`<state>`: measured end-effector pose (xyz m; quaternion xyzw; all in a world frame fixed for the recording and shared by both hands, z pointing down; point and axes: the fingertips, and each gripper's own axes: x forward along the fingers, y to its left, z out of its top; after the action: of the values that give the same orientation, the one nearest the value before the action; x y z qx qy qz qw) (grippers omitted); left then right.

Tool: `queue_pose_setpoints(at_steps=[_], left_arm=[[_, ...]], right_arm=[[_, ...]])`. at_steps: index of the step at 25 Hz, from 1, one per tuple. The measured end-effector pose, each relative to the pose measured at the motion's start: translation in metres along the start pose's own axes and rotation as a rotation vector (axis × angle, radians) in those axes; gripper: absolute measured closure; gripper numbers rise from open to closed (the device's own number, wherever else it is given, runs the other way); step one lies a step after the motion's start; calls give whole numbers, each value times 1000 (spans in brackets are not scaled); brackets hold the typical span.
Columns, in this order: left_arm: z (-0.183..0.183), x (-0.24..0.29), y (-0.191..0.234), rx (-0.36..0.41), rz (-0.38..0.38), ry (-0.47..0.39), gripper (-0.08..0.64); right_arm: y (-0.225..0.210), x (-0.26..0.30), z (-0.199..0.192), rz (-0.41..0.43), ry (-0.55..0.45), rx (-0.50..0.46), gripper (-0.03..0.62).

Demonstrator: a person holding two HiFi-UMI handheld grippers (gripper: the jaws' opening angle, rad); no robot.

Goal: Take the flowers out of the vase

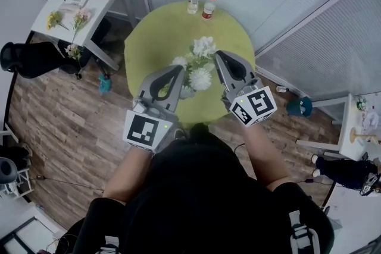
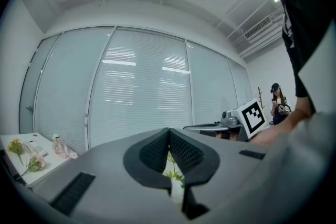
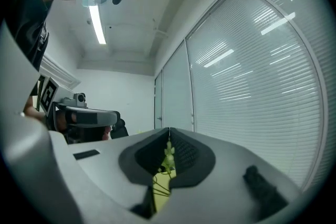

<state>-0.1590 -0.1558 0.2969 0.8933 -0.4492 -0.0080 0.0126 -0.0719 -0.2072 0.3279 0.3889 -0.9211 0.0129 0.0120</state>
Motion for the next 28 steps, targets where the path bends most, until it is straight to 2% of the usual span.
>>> queue_pose_setpoints(at_steps=[11, 28], left_arm=[[11, -18, -6, -5, -17, -27, 548], [-14, -9, -64, -13, -140, 0, 548]], right_arm=[[7, -28, 24, -59, -28, -42, 572], [-2, -109, 1, -177, 6, -18, 572]])
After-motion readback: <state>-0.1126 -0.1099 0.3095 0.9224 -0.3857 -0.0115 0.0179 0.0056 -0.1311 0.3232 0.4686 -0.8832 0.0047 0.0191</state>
